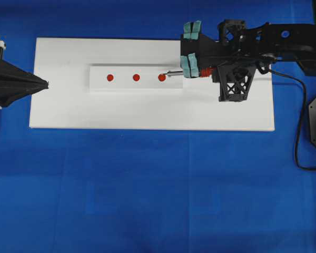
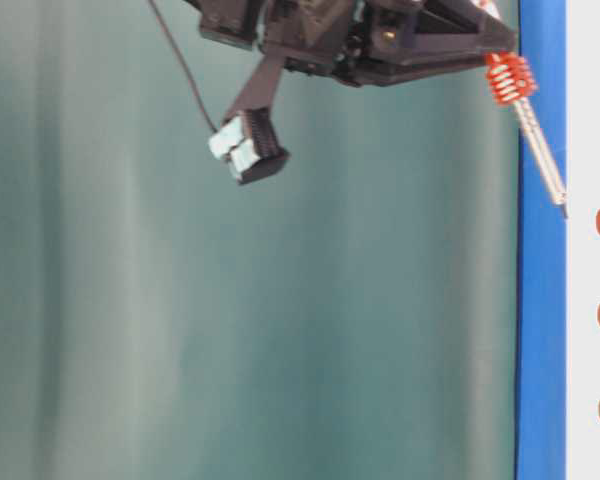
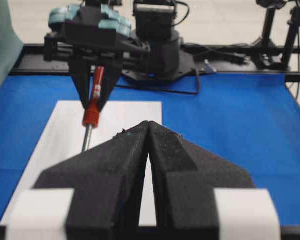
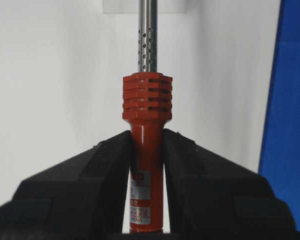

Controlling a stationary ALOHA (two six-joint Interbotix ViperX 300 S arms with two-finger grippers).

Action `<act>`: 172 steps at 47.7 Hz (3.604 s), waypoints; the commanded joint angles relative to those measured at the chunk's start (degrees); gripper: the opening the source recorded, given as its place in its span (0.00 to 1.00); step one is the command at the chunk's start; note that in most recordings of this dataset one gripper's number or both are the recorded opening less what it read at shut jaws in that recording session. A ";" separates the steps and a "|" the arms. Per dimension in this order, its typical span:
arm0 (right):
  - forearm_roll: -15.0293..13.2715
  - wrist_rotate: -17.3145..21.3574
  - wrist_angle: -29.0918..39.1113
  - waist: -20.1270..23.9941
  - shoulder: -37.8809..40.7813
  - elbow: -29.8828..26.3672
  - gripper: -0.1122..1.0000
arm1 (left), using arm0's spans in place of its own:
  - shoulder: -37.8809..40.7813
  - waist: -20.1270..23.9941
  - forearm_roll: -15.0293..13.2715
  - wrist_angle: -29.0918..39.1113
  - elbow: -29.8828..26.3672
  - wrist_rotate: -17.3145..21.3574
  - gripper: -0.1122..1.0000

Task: Touch the tip of the soldering iron to the mark.
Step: 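Hold the iron tip on the rightmost red dot, then lift the iron tip up and away from the rightmost dot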

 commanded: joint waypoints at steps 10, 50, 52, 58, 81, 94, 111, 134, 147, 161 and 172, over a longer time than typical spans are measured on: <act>0.35 0.09 -3.52 -0.79 1.14 1.41 0.16 | 0.53 0.00 0.09 -0.53 -0.44 -0.09 0.12; 0.79 0.09 -4.04 -0.97 1.23 1.93 0.16 | 0.44 0.00 0.09 -0.53 -0.53 -0.09 0.12; 0.79 0.09 -4.04 -0.97 1.23 1.93 0.16 | 0.44 0.00 0.09 -0.53 -0.53 -0.09 0.12; 0.79 0.09 -4.04 -0.97 1.23 1.93 0.16 | 0.53 0.09 0.09 -0.53 -0.53 -0.09 0.12; 1.23 0.09 -3.96 -0.97 1.23 2.11 0.16 | 0.44 0.09 0.09 -0.53 -0.53 -0.09 0.12; 1.23 0.09 -4.04 -0.97 1.23 2.20 0.16 | 0.44 0.00 0.09 -0.53 -0.53 -0.09 0.12; 1.23 0.09 -4.04 -0.97 1.14 2.20 0.16 | 0.44 0.00 0.09 -0.53 -0.53 -0.18 0.12; 1.23 0.09 -3.25 -0.97 -0.09 0.70 0.16 | 0.53 0.00 0.09 -0.53 -0.53 -0.18 0.12; 0.97 0.09 2.55 -0.97 -4.57 -2.90 0.16 | 0.44 0.00 0.09 -0.53 -0.53 -0.18 0.12; 1.05 0.18 7.03 -0.97 -8.61 -5.36 0.16 | 0.44 0.00 0.09 -0.53 -0.53 -0.44 0.12; 1.05 0.18 6.94 -0.88 -8.70 -5.27 0.16 | 0.35 0.00 0.09 -0.53 -0.53 -0.62 0.12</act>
